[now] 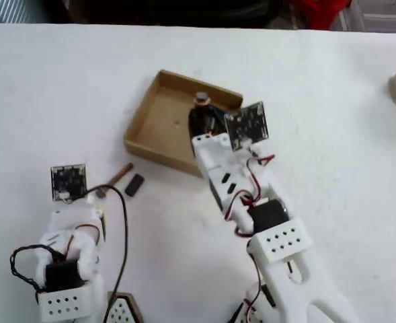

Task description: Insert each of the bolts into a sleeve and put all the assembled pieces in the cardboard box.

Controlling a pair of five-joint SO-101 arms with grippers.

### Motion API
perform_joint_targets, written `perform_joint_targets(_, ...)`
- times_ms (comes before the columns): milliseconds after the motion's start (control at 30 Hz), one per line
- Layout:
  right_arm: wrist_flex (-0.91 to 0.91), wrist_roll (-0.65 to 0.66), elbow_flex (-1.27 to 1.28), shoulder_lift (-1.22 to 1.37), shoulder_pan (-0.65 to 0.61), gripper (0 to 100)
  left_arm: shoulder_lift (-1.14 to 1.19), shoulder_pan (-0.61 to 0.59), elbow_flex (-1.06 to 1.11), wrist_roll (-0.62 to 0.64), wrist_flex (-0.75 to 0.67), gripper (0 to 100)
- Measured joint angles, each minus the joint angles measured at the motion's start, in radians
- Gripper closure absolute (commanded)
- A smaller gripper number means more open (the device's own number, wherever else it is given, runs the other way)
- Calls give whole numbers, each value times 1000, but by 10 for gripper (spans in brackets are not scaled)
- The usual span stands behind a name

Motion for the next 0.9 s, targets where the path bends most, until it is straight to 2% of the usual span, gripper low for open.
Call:
perform_joint_targets(500, 462, 0, -720, 664, -3, 978, 0, 0, 0, 0, 0, 924)
perform_joint_targets(900, 494, -2, -962, 1120, 17, 978, 0, 0, 0, 0, 0, 924)
